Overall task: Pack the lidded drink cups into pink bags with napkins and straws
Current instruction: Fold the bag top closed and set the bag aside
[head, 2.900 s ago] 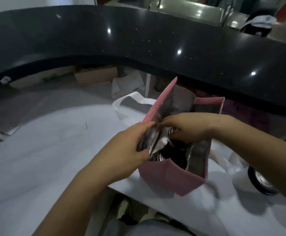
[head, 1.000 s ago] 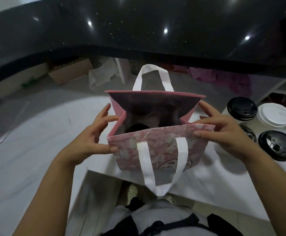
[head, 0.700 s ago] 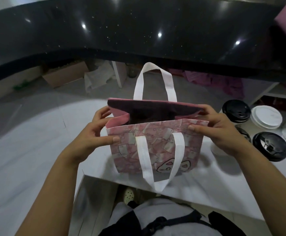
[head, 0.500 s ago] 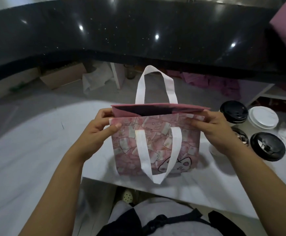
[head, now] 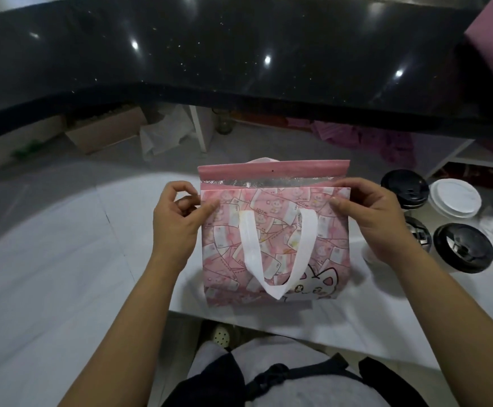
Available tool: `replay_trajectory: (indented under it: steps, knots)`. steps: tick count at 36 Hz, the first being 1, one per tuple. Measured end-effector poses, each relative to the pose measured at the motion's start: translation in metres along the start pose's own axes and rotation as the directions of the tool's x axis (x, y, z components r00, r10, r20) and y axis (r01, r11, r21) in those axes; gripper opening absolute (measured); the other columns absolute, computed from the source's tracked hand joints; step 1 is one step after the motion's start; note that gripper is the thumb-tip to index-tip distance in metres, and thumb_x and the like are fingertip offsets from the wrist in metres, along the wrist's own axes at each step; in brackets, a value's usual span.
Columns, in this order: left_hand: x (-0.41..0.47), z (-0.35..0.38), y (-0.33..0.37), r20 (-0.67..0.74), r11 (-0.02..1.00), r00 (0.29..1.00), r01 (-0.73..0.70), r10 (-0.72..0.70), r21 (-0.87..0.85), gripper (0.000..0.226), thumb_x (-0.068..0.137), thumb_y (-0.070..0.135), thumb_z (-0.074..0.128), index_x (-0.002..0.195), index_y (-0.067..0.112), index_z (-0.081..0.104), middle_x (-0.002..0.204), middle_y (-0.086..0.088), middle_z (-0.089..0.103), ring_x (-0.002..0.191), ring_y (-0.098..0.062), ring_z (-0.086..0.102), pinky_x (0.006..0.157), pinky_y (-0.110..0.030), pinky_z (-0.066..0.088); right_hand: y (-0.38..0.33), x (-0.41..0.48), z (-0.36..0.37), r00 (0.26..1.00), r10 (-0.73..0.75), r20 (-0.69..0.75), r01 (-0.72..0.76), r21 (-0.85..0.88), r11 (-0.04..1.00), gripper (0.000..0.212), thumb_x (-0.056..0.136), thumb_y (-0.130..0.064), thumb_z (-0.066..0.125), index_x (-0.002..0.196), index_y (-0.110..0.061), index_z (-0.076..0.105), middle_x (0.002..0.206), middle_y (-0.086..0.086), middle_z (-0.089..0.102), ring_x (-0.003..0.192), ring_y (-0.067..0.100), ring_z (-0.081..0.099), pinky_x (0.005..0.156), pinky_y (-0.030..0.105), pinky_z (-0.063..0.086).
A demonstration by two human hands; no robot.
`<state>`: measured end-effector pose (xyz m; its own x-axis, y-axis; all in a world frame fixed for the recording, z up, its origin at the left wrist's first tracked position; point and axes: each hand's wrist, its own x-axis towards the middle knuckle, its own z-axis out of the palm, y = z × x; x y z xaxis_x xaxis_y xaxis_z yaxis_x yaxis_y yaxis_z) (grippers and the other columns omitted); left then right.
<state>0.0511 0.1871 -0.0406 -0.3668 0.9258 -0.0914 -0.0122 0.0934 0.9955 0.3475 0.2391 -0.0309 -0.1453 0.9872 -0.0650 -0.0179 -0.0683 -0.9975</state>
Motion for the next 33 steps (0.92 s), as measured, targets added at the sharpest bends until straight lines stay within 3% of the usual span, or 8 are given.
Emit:
replay_trajectory:
  steps: [3,8,12,15,19,23,28,33]
  knots:
    - [0.002,-0.001,0.002,0.029,0.999,0.999,0.036,-0.037,0.023,0.04,0.086,0.016,0.074,0.116,0.025,0.049,0.088,0.004,0.076,0.087,-0.016,0.075,0.065,-0.024,0.06,0.002,0.001,-0.001,0.999,-0.01,-0.03,0.011,0.02,1.0,0.033,0.085,0.008,0.067,0.106,-0.016,0.06,0.079,0.001,0.074,0.079,0.018,0.071,0.072,0.029,0.058]
    - [0.008,-0.009,0.007,0.149,0.994,0.987,0.047,-0.062,0.101,0.053,0.089,0.015,0.07,0.133,0.036,0.051,0.087,-0.007,0.072,0.086,-0.015,0.073,0.06,-0.021,0.057,0.006,0.003,-0.005,1.0,-0.004,-0.031,0.003,-0.034,0.999,0.051,0.086,0.002,0.07,0.126,-0.025,0.054,0.066,0.003,0.068,0.069,0.018,0.068,0.071,0.029,0.056]
    - [0.015,-0.018,0.006,0.278,0.977,0.96,-0.028,-0.032,0.211,0.032,0.094,0.017,0.064,0.121,0.035,0.061,0.095,-0.016,0.068,0.084,-0.027,0.068,0.061,-0.03,0.052,0.007,0.005,-0.005,1.0,-0.024,0.01,0.024,-0.062,0.998,0.039,0.089,0.001,0.066,0.122,-0.02,0.063,0.071,0.002,0.07,0.07,0.016,0.068,0.071,0.032,0.058]
    - [0.016,-0.022,0.007,0.365,0.981,0.931,-0.047,-0.026,0.191,0.023,0.097,0.008,0.06,0.109,0.027,0.065,0.093,-0.013,0.066,0.075,-0.021,0.057,0.057,-0.032,0.044,0.009,0.005,-0.006,0.999,-0.047,0.011,0.047,-0.044,0.998,0.029,0.09,0.002,0.064,0.11,-0.018,0.068,0.078,0.001,0.071,0.071,0.017,0.064,0.068,0.03,0.057]
    - [0.016,-0.024,0.012,0.456,0.972,0.888,-0.051,-0.062,0.231,0.029,0.097,0.002,0.056,0.092,0.027,0.071,0.096,0.005,0.067,0.078,-0.014,0.058,0.054,-0.028,0.044,0.013,0.007,-0.01,0.999,-0.035,0.016,0.036,-0.058,0.998,0.027,0.089,0.009,0.061,0.096,-0.015,0.071,0.083,-0.001,0.072,0.074,0.013,0.064,0.064,0.024,0.054]
    - [0.016,-0.028,0.014,0.5,0.961,0.86,-0.044,-0.102,0.272,0.029,0.097,0.0,0.055,0.09,0.021,0.074,0.095,0.0,0.069,0.076,-0.018,0.058,0.056,-0.027,0.048,0.016,0.01,-0.015,0.998,-0.016,0.062,0.02,-0.069,0.997,0.031,0.084,0.021,0.053,0.081,-0.005,0.069,0.077,-0.003,0.068,0.073,0.012,0.063,0.066,0.022,0.053]
    - [0.019,-0.035,0.02,0.521,0.951,0.838,-0.004,-0.165,0.308,0.024,0.094,0.001,0.06,0.093,0.019,0.076,0.099,-0.001,0.072,0.087,-0.018,0.065,0.067,-0.03,0.056,0.007,0.013,-0.029,0.977,0.057,0.205,-0.035,-0.111,0.993,0.022,0.087,0.019,0.054,0.086,0.003,0.069,0.083,0.002,0.072,0.083,0.016,0.067,0.076,0.023,0.055]
    - [0.013,-0.035,0.026,0.508,0.939,0.85,-0.045,-0.143,0.34,0.023,0.09,0.006,0.064,0.093,0.023,0.08,0.097,0.001,0.075,0.094,-0.015,0.068,0.073,-0.029,0.059,-0.012,0.012,-0.046,0.916,0.158,0.368,-0.046,-0.294,0.955,0.021,0.088,0.011,0.06,0.1,0.0,0.074,0.103,0.01,0.075,0.103,0.019,0.069,0.09,0.025,0.054]
